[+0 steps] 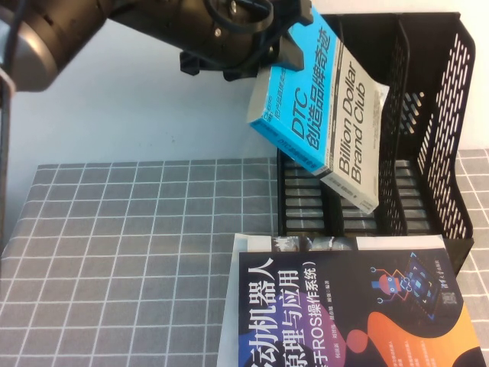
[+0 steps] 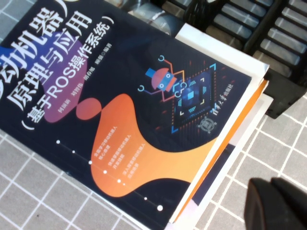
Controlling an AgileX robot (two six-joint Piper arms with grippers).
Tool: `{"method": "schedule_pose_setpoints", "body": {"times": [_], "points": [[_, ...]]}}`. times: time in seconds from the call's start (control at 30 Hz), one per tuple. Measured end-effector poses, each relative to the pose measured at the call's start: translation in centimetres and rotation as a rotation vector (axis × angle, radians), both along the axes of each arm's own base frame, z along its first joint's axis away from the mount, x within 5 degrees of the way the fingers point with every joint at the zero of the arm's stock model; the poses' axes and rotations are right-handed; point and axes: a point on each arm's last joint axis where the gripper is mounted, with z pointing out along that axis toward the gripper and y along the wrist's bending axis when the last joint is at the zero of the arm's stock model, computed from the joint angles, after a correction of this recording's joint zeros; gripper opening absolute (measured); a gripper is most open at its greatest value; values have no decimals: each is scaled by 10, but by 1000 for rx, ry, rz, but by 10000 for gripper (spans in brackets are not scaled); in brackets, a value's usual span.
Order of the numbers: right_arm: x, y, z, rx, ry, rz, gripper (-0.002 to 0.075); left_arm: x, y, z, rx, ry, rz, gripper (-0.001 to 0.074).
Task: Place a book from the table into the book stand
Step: Place the book on the book shelf
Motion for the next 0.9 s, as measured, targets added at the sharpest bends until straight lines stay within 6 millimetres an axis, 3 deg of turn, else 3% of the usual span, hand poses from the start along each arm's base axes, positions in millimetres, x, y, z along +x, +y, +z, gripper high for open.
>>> {"method": "schedule_pose_setpoints", "body": {"times": [0.3,0.63,0.9], "points": [[0,0,0,1,-3,-1,-4,12,-14,-17,-8,10,28,183],[0,0,0,5,-5,-1,-4,4,-44,-32,142,-58,98,183],[1,4,2,54,-9,3,-4,0,-51,-33,172,-64,195,183]]}}
